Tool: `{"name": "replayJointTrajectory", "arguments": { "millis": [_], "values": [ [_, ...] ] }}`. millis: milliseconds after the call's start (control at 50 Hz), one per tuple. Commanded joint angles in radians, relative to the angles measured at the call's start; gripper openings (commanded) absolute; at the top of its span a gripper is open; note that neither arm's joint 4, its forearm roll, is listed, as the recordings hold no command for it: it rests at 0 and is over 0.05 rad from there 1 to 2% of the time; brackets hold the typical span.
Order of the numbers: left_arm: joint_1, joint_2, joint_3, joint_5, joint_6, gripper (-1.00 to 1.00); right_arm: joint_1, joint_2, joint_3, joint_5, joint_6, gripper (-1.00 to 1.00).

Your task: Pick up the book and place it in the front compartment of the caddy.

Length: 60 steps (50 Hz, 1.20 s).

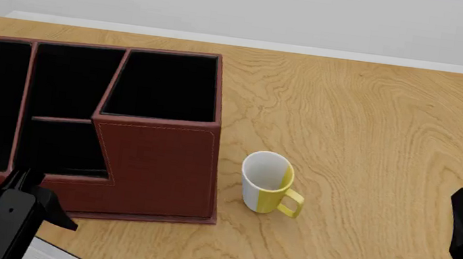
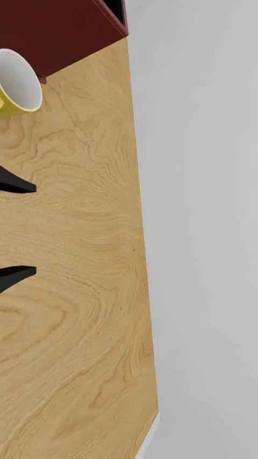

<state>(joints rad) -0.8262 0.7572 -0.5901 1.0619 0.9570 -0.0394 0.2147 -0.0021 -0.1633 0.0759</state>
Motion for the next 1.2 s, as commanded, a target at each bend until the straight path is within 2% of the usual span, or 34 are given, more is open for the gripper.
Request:
{"name": "replayJointTrajectory", "arguments": {
  "millis": [20, 340, 500, 600, 660, 680, 700, 720, 760, 780, 820, 840, 900, 920, 980, 1020, 1080, 1200],
  "values": [
    [-0.014, 0.027, 0.034, -0.048, -0.016, 1.00, 0.000, 0.005, 0.000, -0.004, -0.002, 1.00],
    [-0.027, 0.050, 0.093, -0.113, -0.053, 1.00, -0.001, 0.016, 0.000, -0.013, -0.008, 1.00],
    [0.001, 0.079, 0.115, -0.151, -0.054, 1.00, -0.004, 0.025, 0.000, -0.022, -0.010, 1.00],
    [0.033, 0.090, 0.131, -0.156, -0.022, 1.00, -0.004, 0.025, 0.001, -0.023, -0.012, 1.00],
    [0.008, 0.048, 0.142, -0.132, -0.022, 1.00, -0.004, 0.025, 0.001, -0.022, -0.012, 1.00],
    [0.025, 0.057, 0.116, -0.129, -0.022, -1.00, -0.004, 0.022, 0.001, -0.021, -0.012, 1.00],
    [0.018, 0.049, 0.116, -0.119, -0.030, -1.00, -0.004, 0.023, 0.001, -0.021, -0.012, 1.00],
    [0.038, 0.042, 0.111, -0.127, -0.003, -1.00, -0.004, 0.026, 0.001, -0.024, -0.012, 1.00],
    [0.020, 0.024, 0.107, -0.095, -0.024, -1.00, -0.003, 0.027, 0.001, -0.024, -0.013, 1.00],
    [0.042, 0.022, 0.106, -0.098, 0.002, -1.00, -0.003, 0.029, 0.001, -0.027, -0.014, 1.00],
    [0.027, 0.005, 0.089, -0.069, -0.014, -1.00, -0.003, 0.026, 0.001, -0.024, -0.014, 1.00],
    [0.040, -0.003, 0.085, -0.072, 0.003, -1.00, -0.002, 0.025, 0.001, -0.023, -0.014, 1.00],
    [0.011, -0.047, 0.080, -0.026, -0.003, -1.00, -0.002, 0.020, 0.001, -0.018, -0.015, 1.00],
    [-0.014, -0.057, 0.045, 0.003, -0.041, -1.00, -0.002, 0.018, 0.001, -0.016, -0.016, 1.00],
    [-0.029, -0.091, 0.014, 0.060, -0.042, -1.00, -0.001, 0.010, 0.001, -0.008, -0.018, 1.00],
    [-0.031, -0.121, 0.010, 0.102, -0.013, -1.00, 0.000, 0.001, 0.001, 0.000, -0.020, 1.00],
    [-0.064, -0.135, -0.040, 0.158, -0.040, -1.00, 0.002, -0.020, 0.001, 0.020, -0.021, 1.00],
    [-0.135, -0.116, -0.062, 0.158, -0.091, -1.00, 0.005, -0.028, 0.001, 0.028, -0.027, 1.00]
  ]
}}
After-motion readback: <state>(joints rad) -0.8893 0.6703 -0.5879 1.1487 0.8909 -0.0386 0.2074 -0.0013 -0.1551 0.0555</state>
